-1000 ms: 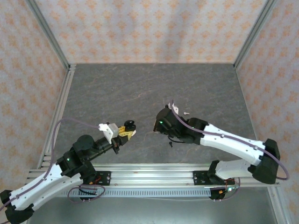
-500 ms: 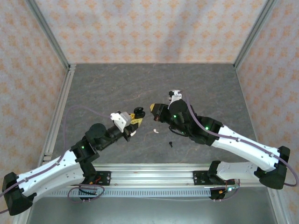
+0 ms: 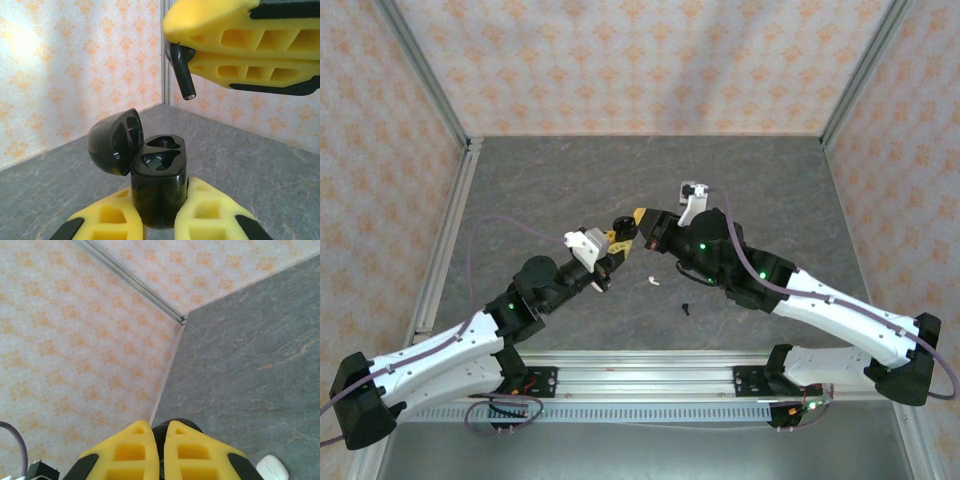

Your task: Insert the wireless bluetooth earbuds into the charging case

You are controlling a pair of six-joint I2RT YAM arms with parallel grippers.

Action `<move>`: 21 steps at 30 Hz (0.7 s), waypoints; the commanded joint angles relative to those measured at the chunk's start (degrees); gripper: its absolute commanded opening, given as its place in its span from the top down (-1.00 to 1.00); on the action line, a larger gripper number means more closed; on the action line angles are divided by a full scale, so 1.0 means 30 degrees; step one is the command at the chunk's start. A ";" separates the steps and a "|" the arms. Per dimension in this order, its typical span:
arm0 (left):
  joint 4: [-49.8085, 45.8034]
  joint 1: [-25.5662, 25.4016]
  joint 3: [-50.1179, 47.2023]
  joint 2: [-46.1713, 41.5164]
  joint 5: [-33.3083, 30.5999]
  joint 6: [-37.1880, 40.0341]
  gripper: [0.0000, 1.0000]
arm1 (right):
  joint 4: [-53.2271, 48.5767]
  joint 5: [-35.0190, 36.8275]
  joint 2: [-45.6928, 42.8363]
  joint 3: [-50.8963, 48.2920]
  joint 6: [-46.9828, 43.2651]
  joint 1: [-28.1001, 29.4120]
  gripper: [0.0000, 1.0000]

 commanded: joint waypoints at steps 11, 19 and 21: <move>0.1072 -0.0014 0.0801 0.0131 -0.0795 -0.0345 1.00 | 0.2628 -0.0620 0.0159 -0.1089 0.0129 -0.0074 0.85; 0.1112 -0.0018 0.0943 0.0326 -0.0777 -0.0368 1.00 | 0.3046 -0.0618 0.0628 -0.1277 0.0166 -0.0070 0.86; 0.1100 0.0001 0.0943 0.0323 -0.0845 -0.0383 1.00 | 0.3009 -0.0537 0.0664 -0.1316 0.0099 -0.0067 0.87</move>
